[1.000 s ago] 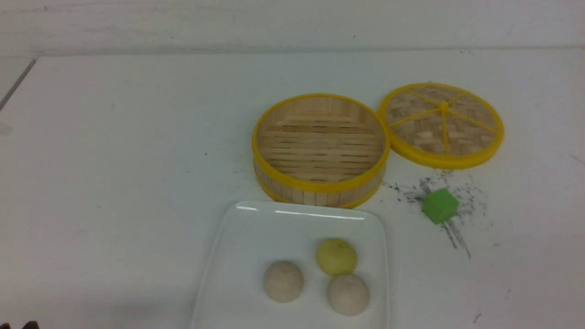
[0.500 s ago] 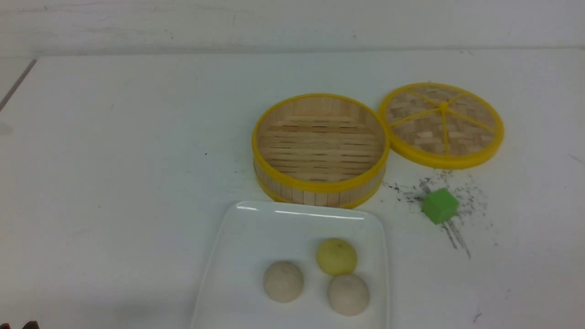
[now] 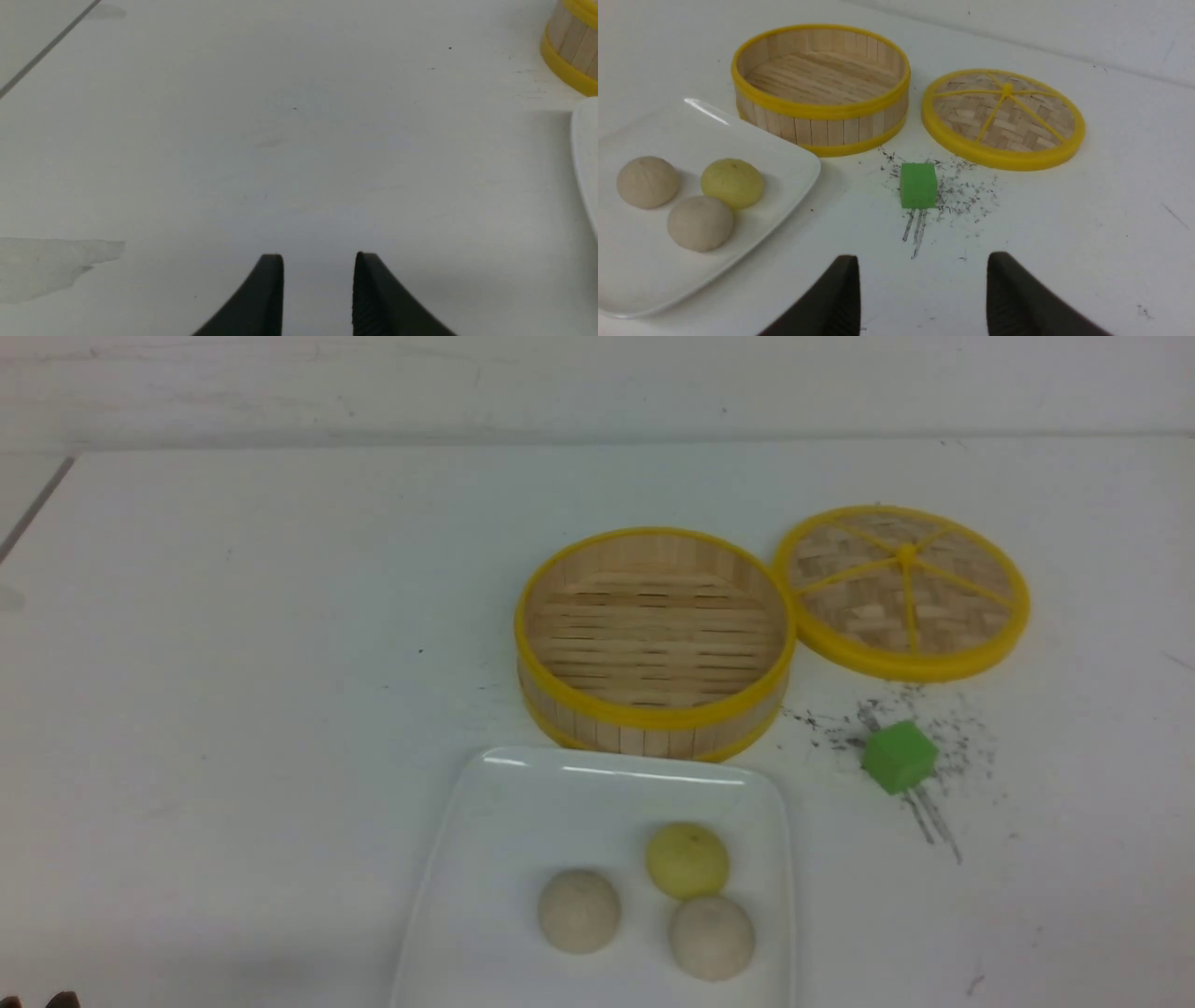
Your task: Put the steamed buns into the plate on the white tablecloth.
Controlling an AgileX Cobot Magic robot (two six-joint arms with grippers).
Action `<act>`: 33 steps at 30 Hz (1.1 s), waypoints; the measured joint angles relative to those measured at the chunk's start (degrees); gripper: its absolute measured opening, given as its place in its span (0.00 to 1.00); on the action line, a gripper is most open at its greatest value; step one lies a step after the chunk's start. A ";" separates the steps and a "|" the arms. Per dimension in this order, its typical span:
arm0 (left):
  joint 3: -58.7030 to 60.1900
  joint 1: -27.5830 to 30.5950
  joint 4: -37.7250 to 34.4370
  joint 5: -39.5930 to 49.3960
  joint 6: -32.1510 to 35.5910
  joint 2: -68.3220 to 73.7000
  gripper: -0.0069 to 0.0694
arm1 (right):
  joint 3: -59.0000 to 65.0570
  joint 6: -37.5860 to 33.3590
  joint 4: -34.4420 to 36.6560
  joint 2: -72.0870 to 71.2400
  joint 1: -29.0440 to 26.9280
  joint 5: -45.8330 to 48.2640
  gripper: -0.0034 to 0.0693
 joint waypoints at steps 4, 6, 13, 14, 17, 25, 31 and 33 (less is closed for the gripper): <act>0.00 0.00 0.00 0.00 0.00 0.00 0.41 | 2.00 1.26 1.17 0.00 0.00 -5.53 0.57; 0.00 0.00 0.00 0.00 0.00 0.00 0.41 | 3.07 1.75 1.35 0.00 0.00 -9.16 0.57; 0.00 0.00 0.00 0.00 0.00 0.00 0.41 | 3.28 1.97 0.15 0.00 0.00 -10.95 0.57; 0.00 0.00 0.00 0.00 0.00 0.00 0.41 | 3.28 2.03 0.51 0.00 0.00 -11.04 0.57; 0.00 0.00 0.00 0.00 0.00 0.00 0.41 | 3.35 2.86 3.34 0.00 0.00 -11.10 0.57; 0.00 0.00 0.00 0.00 0.00 0.00 0.41 | 3.96 3.31 8.19 0.00 0.00 -12.48 0.57; 0.00 0.00 0.00 0.00 0.00 0.00 0.41 | 11.57 3.22 7.25 0.00 0.00 -17.48 0.57; 0.00 0.00 0.00 0.00 0.00 0.00 0.41 | 14.53 2.83 4.01 0.00 0.00 -18.43 0.57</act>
